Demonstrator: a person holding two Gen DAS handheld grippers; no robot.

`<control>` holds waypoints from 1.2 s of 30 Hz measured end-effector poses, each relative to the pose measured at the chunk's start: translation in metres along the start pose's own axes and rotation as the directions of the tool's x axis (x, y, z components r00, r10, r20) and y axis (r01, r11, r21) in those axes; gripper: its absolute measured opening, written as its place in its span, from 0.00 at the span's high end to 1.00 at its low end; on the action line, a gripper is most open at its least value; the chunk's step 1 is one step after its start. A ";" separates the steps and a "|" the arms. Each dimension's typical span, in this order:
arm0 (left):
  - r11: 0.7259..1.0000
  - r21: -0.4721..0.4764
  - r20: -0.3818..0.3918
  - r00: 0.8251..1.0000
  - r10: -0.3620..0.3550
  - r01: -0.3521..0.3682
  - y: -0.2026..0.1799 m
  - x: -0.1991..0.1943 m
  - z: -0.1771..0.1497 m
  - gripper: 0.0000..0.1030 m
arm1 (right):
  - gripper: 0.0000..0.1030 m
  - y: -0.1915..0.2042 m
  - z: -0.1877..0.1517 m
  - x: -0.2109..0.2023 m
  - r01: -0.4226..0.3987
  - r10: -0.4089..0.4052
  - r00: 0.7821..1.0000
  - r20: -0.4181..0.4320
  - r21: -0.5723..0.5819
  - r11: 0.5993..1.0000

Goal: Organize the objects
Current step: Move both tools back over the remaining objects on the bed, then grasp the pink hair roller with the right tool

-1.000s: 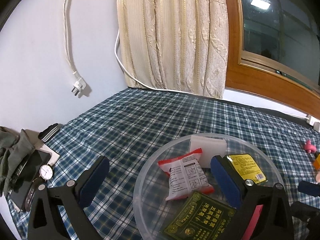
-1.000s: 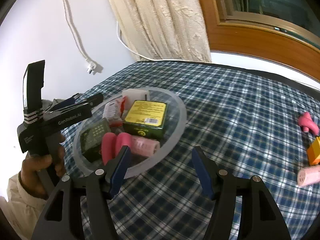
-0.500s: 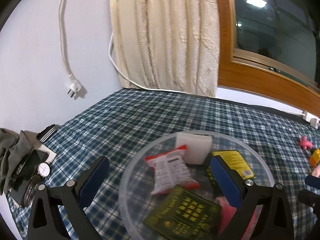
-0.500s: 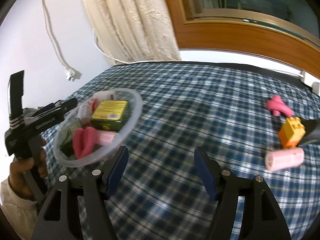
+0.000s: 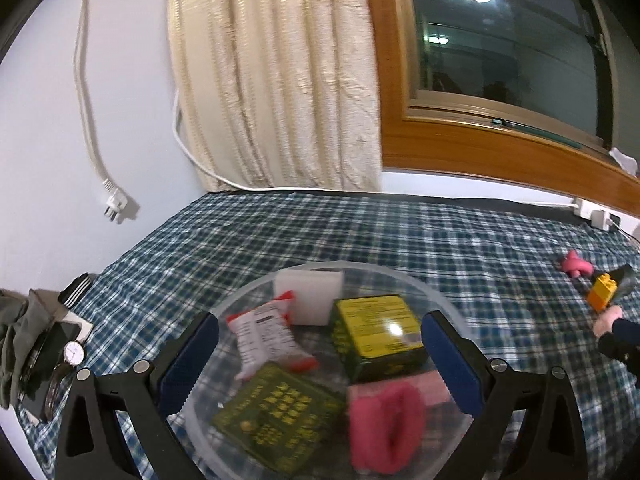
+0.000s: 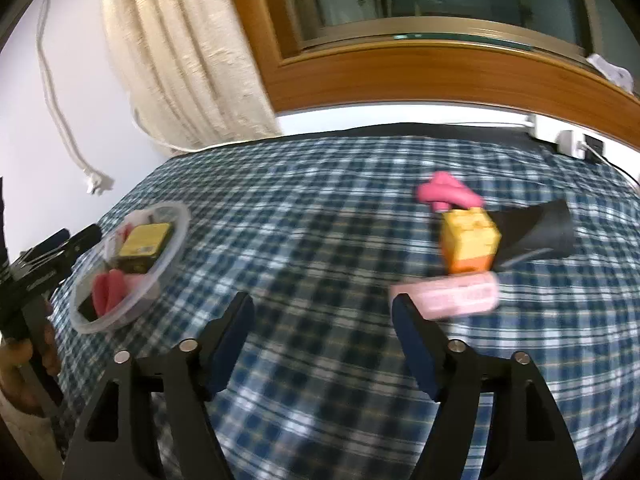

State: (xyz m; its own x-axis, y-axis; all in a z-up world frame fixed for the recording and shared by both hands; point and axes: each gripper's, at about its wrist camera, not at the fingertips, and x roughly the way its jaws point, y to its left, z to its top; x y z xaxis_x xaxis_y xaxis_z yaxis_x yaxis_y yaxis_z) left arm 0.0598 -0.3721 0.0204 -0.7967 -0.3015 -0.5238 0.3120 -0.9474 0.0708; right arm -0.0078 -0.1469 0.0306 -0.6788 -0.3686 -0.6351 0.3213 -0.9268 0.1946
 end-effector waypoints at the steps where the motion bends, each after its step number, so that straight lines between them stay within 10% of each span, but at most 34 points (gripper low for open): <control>1: 1.000 0.007 -0.003 1.000 -0.010 0.010 -0.005 -0.001 0.001 0.00 | 0.25 -0.006 0.000 -0.002 0.011 -0.011 1.000 0.002 0.007 1.000; 26: 0.973 0.148 -0.057 0.983 -0.172 0.179 -0.098 -0.008 0.005 0.00 | 0.15 -0.057 0.012 0.032 0.121 -0.126 0.980 -0.152 -0.038 0.992; 36: 0.958 0.171 -0.089 0.972 -0.215 0.228 -0.124 0.000 0.009 0.00 | 0.30 -0.066 0.010 0.028 0.114 -0.117 0.980 -0.159 -0.024 0.993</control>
State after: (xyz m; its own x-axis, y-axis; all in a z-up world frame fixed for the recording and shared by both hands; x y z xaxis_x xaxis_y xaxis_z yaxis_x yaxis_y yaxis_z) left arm 0.0166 -0.2551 0.0192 -0.7958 -0.0797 -0.6003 0.0288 -0.9952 0.0940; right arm -0.0546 -0.0966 0.0074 -0.5983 -0.2419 -0.7639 0.2573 -0.9608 0.1027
